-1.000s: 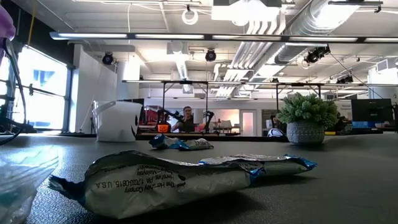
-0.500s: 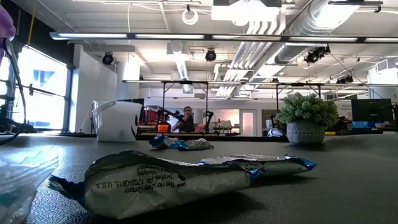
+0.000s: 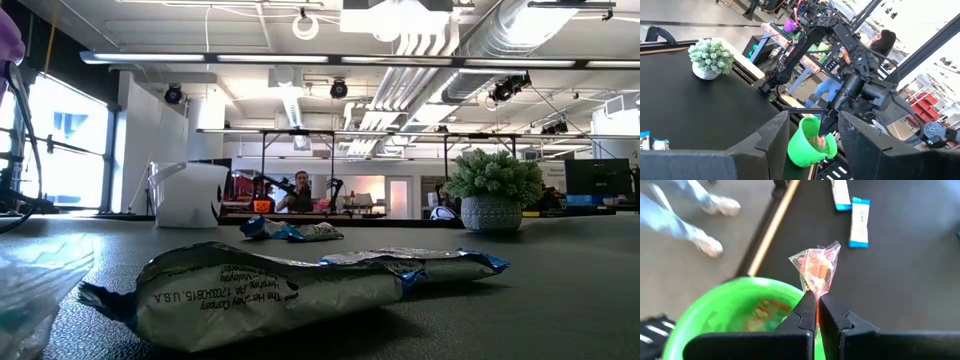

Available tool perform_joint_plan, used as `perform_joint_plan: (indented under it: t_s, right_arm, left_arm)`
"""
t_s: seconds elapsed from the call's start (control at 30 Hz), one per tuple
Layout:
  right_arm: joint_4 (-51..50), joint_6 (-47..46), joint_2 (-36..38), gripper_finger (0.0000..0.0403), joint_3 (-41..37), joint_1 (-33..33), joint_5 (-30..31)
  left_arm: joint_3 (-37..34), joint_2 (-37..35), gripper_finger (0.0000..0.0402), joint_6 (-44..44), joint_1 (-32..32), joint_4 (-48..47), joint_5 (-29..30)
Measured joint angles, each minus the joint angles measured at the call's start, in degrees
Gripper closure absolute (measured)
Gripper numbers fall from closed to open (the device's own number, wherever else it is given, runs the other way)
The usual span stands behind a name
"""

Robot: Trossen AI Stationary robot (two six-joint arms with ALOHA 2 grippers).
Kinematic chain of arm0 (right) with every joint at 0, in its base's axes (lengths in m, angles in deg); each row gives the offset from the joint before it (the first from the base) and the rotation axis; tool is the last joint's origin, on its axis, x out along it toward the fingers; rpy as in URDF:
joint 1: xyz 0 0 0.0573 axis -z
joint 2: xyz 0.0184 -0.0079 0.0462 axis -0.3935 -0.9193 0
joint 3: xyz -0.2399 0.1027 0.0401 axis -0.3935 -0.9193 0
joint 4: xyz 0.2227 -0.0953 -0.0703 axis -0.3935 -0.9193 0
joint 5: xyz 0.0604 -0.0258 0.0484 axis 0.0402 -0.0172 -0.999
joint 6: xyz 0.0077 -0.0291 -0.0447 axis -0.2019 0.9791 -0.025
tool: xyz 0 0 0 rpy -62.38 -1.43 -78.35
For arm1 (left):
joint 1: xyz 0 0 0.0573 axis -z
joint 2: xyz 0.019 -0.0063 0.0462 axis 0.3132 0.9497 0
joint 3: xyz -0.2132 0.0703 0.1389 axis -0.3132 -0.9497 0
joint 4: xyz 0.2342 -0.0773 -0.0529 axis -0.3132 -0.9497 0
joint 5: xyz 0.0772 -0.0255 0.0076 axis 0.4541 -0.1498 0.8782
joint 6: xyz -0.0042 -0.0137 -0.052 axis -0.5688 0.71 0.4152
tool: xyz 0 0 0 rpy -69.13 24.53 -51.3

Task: Sort candy
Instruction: Put the orange gummy into the green bucket, then put the blue gummy into the green bucket

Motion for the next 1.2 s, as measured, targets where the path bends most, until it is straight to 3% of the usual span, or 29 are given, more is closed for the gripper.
perform_joint_plan:
  t_s: [0.27,0.67,0.83,1.2]
  right_arm:
    - [19.30,-3.26,8.50,0.0402,-16.04,0.00,-1.06]
    - [18.06,-18.33,15.16,0.0402,-23.50,-3.47,-13.54]
    - [18.08,-20.75,15.22,0.0399,-23.82,-5.37,-10.56]
    - [16.18,-22.13,15.22,0.0304,-23.82,-5.62,-11.32]
  left_arm:
    - [-0.02,0.00,0.0243,0.83,0.00,-0.02,0.05]
    - [-0.02,0.00,0.0243,1.01,0.00,0.03,4.02]
    - [-0.01,0.01,0.0243,0.88,-0.55,0.00,5.06]
    - [-0.01,0.02,0.0243,0.96,-3.47,-0.02,2.92]
